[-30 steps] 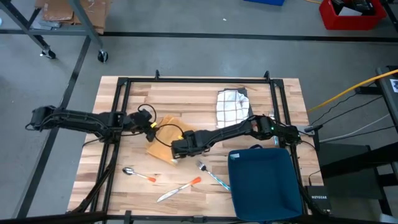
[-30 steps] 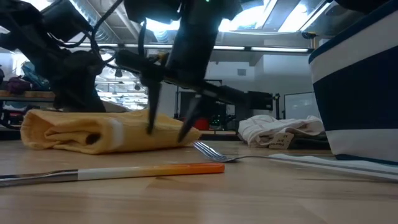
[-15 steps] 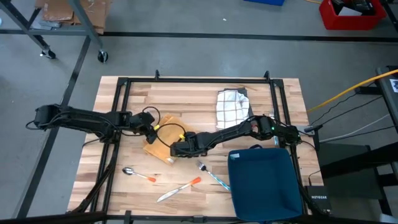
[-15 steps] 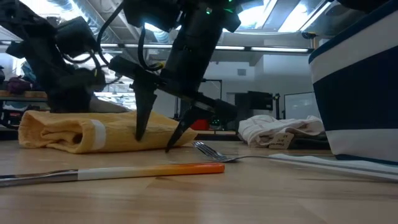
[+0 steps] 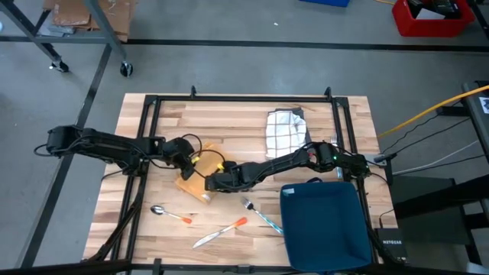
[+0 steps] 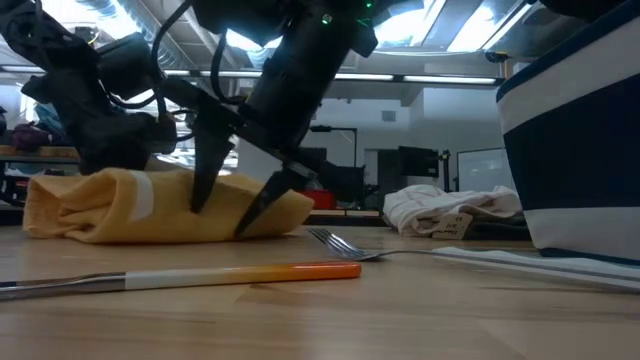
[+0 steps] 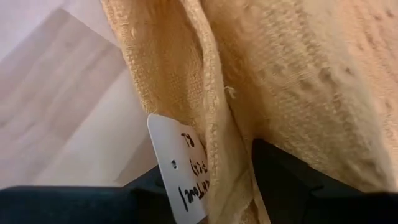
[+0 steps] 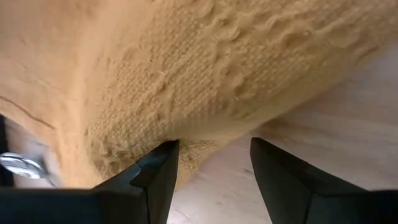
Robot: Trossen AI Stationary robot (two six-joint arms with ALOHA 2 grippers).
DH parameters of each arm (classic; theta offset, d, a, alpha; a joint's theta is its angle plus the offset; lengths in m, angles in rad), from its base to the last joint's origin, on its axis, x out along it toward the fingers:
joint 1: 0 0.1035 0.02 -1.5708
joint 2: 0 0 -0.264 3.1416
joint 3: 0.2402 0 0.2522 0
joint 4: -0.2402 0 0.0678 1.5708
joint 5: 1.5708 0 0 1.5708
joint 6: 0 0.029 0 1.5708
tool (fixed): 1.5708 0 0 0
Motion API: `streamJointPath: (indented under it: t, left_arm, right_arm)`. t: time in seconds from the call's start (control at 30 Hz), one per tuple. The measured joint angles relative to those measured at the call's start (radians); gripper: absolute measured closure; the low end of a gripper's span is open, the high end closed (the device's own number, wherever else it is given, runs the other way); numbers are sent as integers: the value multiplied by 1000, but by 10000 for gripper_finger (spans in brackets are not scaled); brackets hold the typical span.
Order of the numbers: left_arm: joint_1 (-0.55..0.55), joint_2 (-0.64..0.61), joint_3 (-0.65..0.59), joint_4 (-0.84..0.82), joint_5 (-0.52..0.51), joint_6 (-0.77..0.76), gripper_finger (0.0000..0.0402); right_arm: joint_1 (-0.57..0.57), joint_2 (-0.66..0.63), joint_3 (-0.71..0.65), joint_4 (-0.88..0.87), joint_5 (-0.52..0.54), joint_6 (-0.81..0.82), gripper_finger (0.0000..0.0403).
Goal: Fold towel
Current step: Stack the orange towel on top of the white towel
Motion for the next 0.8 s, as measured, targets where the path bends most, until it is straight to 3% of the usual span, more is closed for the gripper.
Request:
streamJointPath:
  t: [0.3, 0.53, 0.67, 0.8]
  left_arm:
    - [-18, 0, -1, -13, 112, -4, 257]
    - [-66, 0, -1, -7, 123, -4, 262]
    - [-78, 1, -2, 7, 123, -1, 288]
    - [-78, 2, -3, 16, 120, 0, 327]
  right_arm:
    - [0, 3, 0, 10, 101, 75, 198]
    - [0, 33, 2, 25, 121, 74, 201]
    - [1, 47, 3, 44, 147, 71, 234]
    - [3, 51, 3, 42, 172, 64, 299]
